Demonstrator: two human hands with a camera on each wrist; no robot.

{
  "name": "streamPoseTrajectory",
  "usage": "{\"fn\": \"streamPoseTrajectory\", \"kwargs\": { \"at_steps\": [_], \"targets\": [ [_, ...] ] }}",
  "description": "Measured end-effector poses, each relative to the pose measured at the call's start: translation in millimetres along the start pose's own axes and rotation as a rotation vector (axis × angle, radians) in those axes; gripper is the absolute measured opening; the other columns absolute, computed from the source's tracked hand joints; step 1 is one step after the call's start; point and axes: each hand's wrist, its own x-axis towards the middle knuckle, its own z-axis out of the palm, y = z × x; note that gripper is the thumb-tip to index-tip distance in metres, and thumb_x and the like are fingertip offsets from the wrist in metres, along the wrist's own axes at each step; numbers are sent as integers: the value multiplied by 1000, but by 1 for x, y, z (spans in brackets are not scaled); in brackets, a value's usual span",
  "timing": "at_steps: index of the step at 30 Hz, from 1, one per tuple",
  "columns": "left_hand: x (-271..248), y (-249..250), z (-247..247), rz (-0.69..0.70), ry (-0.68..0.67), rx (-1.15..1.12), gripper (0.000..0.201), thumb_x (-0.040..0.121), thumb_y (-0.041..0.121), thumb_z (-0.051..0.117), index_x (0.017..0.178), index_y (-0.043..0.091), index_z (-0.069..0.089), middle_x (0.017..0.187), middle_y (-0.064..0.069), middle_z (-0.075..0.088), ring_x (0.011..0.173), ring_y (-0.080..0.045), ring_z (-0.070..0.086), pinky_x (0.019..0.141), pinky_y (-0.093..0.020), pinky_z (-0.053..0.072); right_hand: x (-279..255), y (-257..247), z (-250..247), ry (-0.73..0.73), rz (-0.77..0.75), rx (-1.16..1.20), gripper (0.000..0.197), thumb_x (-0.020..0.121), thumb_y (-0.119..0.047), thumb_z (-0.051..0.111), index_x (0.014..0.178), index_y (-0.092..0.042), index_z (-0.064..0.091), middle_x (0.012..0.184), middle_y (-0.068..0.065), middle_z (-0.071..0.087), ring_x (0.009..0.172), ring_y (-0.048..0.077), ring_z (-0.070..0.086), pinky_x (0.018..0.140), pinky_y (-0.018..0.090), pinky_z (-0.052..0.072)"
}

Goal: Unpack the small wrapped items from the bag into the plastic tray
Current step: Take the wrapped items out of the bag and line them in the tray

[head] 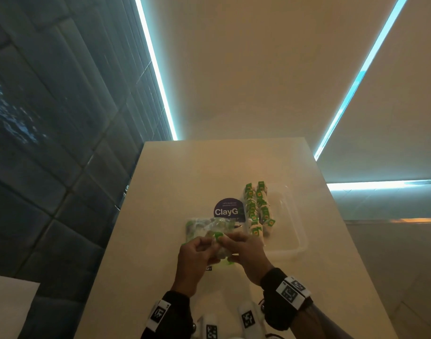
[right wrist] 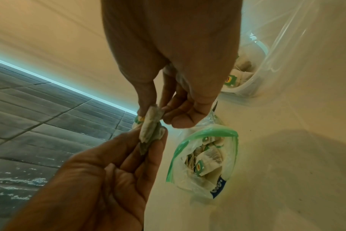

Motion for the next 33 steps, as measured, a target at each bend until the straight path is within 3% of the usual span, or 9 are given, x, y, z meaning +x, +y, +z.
{"fn": "streamPoseTrajectory", "kwargs": {
  "at_steps": [3,9,11,13,15,19,25,29,33],
  "targets": [
    [2,-5,-2,-16,2,12,12,84,9,73,94,3,70,85,-15,75,79,-31,74,73,-40,61,-2,0,-1,-43,9,2,26,85,-22,72,97,1,71,88,17,72,79,28,65,67,33,51],
    [4,-10,-6,14,-5,118,9,91,16,66,92,9,72,83,-10,75,73,-25,73,64,-35,61,1,7,-1,-10,11,3,28,85,-22,72,95,5,70,86,17,72,78,27,65,68,35,51],
    [11,-18,-11,54,20,293,12,91,22,65,84,16,74,78,-3,75,72,-20,72,68,-40,61,4,9,-3,22,3,5,29,85,-21,72,94,7,69,86,19,71,78,28,65,71,39,50],
    [18,-30,-19,110,62,601,14,89,23,64,82,20,76,78,5,74,77,-15,69,75,-33,56,6,9,-7,53,1,24,31,85,-19,71,94,10,67,88,21,71,79,30,65,75,42,51],
    [23,-47,-24,172,52,821,23,89,12,56,89,24,76,93,7,73,90,-12,66,82,-25,50,7,8,-13,74,-2,42,32,86,-17,71,96,13,66,88,22,70,80,31,65,73,41,52],
    [37,-82,-24,333,-160,1166,53,83,7,38,124,31,62,131,5,56,127,-15,49,100,-26,47,6,8,-20,68,3,59,27,88,-14,68,95,13,65,85,18,70,75,26,66,58,27,53],
    [42,-69,-11,275,-244,1515,60,85,9,45,142,28,39,143,-9,39,133,-29,36,103,-37,45,5,11,-26,86,14,54,32,87,-15,69,97,15,63,80,14,68,70,21,60,58,27,48],
    [50,-65,-8,190,-269,1566,49,89,21,46,138,26,44,138,-8,46,127,-28,43,101,-38,45,3,12,-32,92,15,60,30,87,-15,69,97,13,65,82,13,70,73,22,63,60,27,50],
    [55,-64,-7,196,-274,1390,36,90,21,48,124,26,59,130,-3,58,120,-22,53,101,-32,45,2,13,-36,105,16,55,29,88,-16,69,97,11,67,84,14,71,75,23,64,60,27,51]
  ]
}}
